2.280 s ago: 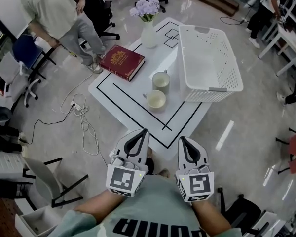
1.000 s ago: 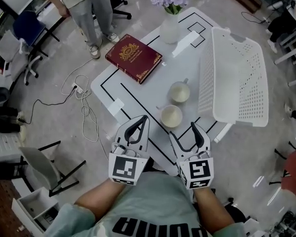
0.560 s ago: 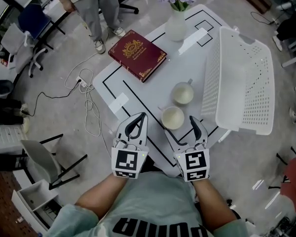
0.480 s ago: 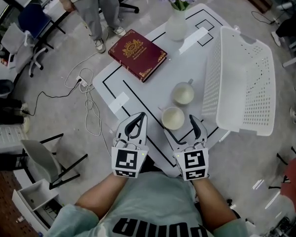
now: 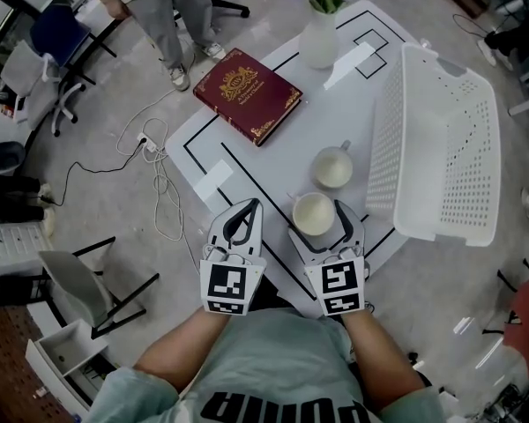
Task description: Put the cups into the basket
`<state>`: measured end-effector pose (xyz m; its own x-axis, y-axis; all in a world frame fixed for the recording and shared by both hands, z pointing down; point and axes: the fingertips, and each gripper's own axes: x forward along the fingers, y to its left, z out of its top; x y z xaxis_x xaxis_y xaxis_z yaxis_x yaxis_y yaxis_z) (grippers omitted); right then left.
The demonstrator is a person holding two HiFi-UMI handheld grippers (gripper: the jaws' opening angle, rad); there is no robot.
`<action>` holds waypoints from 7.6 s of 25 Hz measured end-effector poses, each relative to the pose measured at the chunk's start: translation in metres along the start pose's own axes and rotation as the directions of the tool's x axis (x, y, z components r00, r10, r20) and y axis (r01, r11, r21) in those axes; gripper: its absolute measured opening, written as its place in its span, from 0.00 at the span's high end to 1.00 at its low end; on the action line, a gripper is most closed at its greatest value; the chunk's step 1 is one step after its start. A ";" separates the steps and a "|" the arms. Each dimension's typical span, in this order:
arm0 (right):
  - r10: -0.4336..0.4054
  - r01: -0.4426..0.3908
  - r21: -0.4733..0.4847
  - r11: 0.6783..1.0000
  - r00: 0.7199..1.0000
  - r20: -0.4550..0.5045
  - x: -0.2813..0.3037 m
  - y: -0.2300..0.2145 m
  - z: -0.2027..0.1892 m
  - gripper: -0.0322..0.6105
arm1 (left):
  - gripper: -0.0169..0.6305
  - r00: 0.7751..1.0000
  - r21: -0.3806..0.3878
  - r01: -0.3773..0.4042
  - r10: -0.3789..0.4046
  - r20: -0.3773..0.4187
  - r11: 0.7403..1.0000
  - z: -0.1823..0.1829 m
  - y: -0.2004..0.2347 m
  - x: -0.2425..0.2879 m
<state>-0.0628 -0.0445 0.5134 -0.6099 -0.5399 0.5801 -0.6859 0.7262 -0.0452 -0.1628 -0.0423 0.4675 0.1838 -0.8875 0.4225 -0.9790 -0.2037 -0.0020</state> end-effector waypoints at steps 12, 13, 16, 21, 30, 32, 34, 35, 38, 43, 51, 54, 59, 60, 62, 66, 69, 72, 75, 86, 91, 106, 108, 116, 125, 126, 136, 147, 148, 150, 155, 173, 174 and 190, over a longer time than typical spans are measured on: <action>-0.043 0.042 -0.064 0.997 0.999 -0.010 0.017 -0.003 -0.001 0.33 | 0.97 1.000 -0.001 0.007 -0.007 -0.015 1.000 -0.007 0.008 0.003; -0.044 0.043 -0.064 0.997 0.999 -0.009 0.017 -0.002 -0.001 0.33 | 0.97 1.000 -0.002 0.008 -0.008 -0.015 1.000 -0.007 0.008 0.003; -0.046 0.045 -0.065 0.997 0.999 -0.008 0.017 -0.001 -0.002 0.33 | 0.97 1.000 -0.001 0.011 -0.011 -0.013 1.000 -0.007 0.008 0.003; -0.038 0.037 -0.067 0.997 0.999 -0.019 0.014 0.000 -0.004 0.33 | 0.97 1.000 -0.002 0.015 -0.015 -0.003 1.000 -0.004 0.005 0.000; -0.017 0.018 -0.046 0.999 1.000 0.019 -0.015 0.010 0.022 0.33 | 0.97 1.000 -0.018 0.021 -0.020 0.018 1.000 0.007 0.000 -0.009; -0.017 0.018 -0.044 0.999 0.999 0.030 -0.024 0.011 0.033 0.33 | 0.97 1.000 -0.022 0.019 -0.018 0.024 1.000 0.012 0.000 -0.013; -0.017 0.019 -0.035 0.999 0.999 0.044 -0.035 0.012 0.045 0.33 | 0.97 0.999 -0.032 0.022 -0.021 0.031 0.999 0.020 -0.001 -0.018; -0.017 0.019 -0.030 0.999 0.999 0.051 -0.041 0.012 0.051 0.33 | 0.97 0.999 -0.039 0.025 -0.024 0.034 0.999 0.025 -0.003 -0.020; -0.018 0.019 -0.018 1.000 0.997 0.069 -0.059 0.012 0.068 0.33 | 0.97 0.998 -0.056 0.031 -0.028 0.048 0.998 0.039 -0.006 -0.028; -0.028 0.029 -0.009 1.000 0.994 0.102 -0.086 0.009 0.095 0.33 | 0.97 0.996 -0.050 0.033 -0.029 0.085 0.998 0.065 -0.009 -0.039; -0.016 0.015 0.005 1.000 0.988 0.156 -0.120 0.004 0.131 0.33 | 0.97 0.992 -0.044 0.041 -0.036 0.124 0.998 0.102 -0.023 -0.052; -0.010 0.014 -0.024 1.000 0.984 0.179 -0.132 -0.004 0.142 0.33 | 0.97 0.989 -0.035 0.050 -0.045 0.138 0.998 0.116 -0.033 -0.053; -0.012 0.017 -0.024 1.000 0.980 0.201 -0.150 -0.022 0.157 0.33 | 0.97 0.983 -0.007 0.076 -0.073 0.169 0.997 0.143 -0.054 -0.049; -0.015 0.020 -0.022 1.000 0.979 0.203 -0.154 -0.027 0.159 0.33 | 0.97 0.981 0.002 0.086 -0.085 0.176 0.996 0.145 -0.059 -0.047; -0.017 0.022 -0.020 1.000 0.978 0.209 -0.160 -0.037 0.162 0.33 | 0.97 0.977 0.018 0.096 -0.098 0.187 0.995 0.152 -0.069 -0.043; -0.023 0.029 -0.025 0.999 0.975 0.222 -0.172 -0.058 0.164 0.33 | 0.97 0.975 0.027 0.099 -0.103 0.195 0.995 0.167 -0.087 -0.035; -0.028 0.035 -0.027 0.999 0.973 0.229 -0.180 -0.075 0.164 0.33 | 0.97 0.974 0.032 0.100 -0.104 0.199 0.995 0.174 -0.101 -0.027; -0.027 0.036 -0.031 0.999 0.971 0.238 -0.188 -0.092 0.165 0.33 | 0.97 0.975 0.037 0.093 -0.098 0.198 0.995 0.179 -0.112 -0.020; -0.036 0.048 -0.042 0.998 0.969 0.245 -0.195 -0.114 0.167 0.33 | 0.97 0.977 0.044 0.083 -0.090 0.191 0.996 0.185 -0.124 -0.010; -0.055 0.072 -0.066 0.995 0.973 0.225 -0.177 -0.187 0.165 0.33 | 0.97 0.985 0.052 0.011 -0.020 0.171 0.999 0.199 -0.140 0.032; -0.062 0.075 -0.057 0.996 0.977 0.204 -0.157 -0.211 0.161 0.33 | 0.97 0.987 0.055 -0.028 0.019 0.157 0.998 0.198 -0.132 0.051; -0.146 0.147 -0.007 0.989 0.985 0.087 -0.082 -0.269 0.136 0.33 | 0.97 0.993 0.046 -0.069 0.064 0.101 0.997 0.181 -0.099 0.114; -0.153 0.152 0.012 0.988 0.986 0.063 -0.072 -0.277 0.129 0.33 | 0.97 0.994 0.043 -0.064 0.060 0.093 0.997 0.178 -0.097 0.122; -0.189 0.190 0.019 0.982 0.980 -0.059 -0.035 -0.304 0.091 0.33 | 0.97 0.996 0.027 -0.041 0.039 0.077 0.999 0.170 -0.093 0.143; -0.176 0.190 0.067 0.980 0.969 -0.170 -0.005 -0.317 0.050 0.33 | 0.97 0.999 0.021 -0.018 0.017 0.047 1.000 0.158 -0.091 0.161; -0.173 0.188 0.068 0.980 0.968 -0.182 -0.003 -0.318 0.047 0.33 | 0.97 0.999 0.020 -0.017 0.016 0.043 1.000 0.157 -0.091 0.162; -0.145 0.185 0.127 0.974 0.951 -0.271 0.011 -0.324 0.018 0.33 | 0.97 1.000 0.021 0.003 -0.004 0.030 1.000 0.152 -0.094 0.169; -0.135 0.183 0.131 0.974 0.941 -0.310 0.013 -0.327 0.009 0.33 | 0.97 1.000 0.017 0.020 -0.020 0.019 1.000 0.149 -0.095 0.172; -0.133 0.183 0.135 0.974 0.939 -0.316 0.012 -0.327 0.008 0.33 | 0.97 1.000 0.017 0.022 -0.023 0.019 1.000 0.149 -0.096 0.172; -0.126 0.180 0.144 0.973 0.937 -0.325 0.011 -0.328 0.006 0.33 | 0.97 0.999 0.015 0.027 -0.028 0.020 1.000 0.149 -0.097 0.173; -0.100 0.157 0.153 0.976 0.940 -0.327 0.006 -0.323 0.010 0.33 | 0.97 0.999 0.015 0.033 -0.033 0.025 0.999 0.151 -0.099 0.170; -0.169 0.179 0.163 0.970 0.983 -0.069 -0.068 -0.291 0.090 0.34 | 0.97 0.995 0.005 0.041 -0.041 0.089 0.999 0.172 -0.104 0.129; -0.177 0.182 0.153 0.971 0.983 -0.045 -0.073 -0.288 0.097 0.34 | 0.97 0.995 0.006 0.041 -0.041 0.092 0.999 0.173 -0.104 0.125; -0.257 0.226 0.159 0.961 0.943 0.213 -0.154 -0.223 0.153 0.85 | 0.97 0.989 0.029 0.055 -0.058 0.134 0.998 0.174 -0.108 0.065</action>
<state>0.1233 -0.1885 0.3103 -0.4829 -0.7864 0.3852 -0.8603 0.5080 -0.0414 -0.0294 -0.1497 0.3375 0.2502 -0.9216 0.2969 -0.9646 -0.2635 -0.0050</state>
